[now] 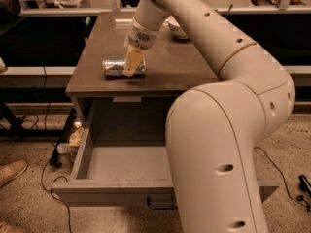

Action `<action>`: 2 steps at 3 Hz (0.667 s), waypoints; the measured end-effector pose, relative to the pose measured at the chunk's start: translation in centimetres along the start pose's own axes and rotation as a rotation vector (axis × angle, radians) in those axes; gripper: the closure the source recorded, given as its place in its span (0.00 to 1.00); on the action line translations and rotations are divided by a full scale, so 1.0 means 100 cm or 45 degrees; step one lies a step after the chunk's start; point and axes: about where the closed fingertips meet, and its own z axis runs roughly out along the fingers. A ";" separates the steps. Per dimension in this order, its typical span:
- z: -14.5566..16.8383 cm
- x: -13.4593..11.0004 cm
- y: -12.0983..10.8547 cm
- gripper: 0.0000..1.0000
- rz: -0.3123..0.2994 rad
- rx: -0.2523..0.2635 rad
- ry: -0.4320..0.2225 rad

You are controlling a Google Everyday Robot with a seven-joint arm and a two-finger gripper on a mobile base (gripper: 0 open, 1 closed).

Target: Place redbull can into top drawer

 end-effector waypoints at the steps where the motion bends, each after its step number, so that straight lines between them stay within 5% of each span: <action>1: 0.001 -0.001 0.001 0.81 0.010 -0.023 -0.030; 2: -0.002 0.000 0.003 1.00 0.019 -0.028 -0.049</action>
Offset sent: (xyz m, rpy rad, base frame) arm -0.0110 -0.0107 0.0108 0.0503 0.0368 -0.0090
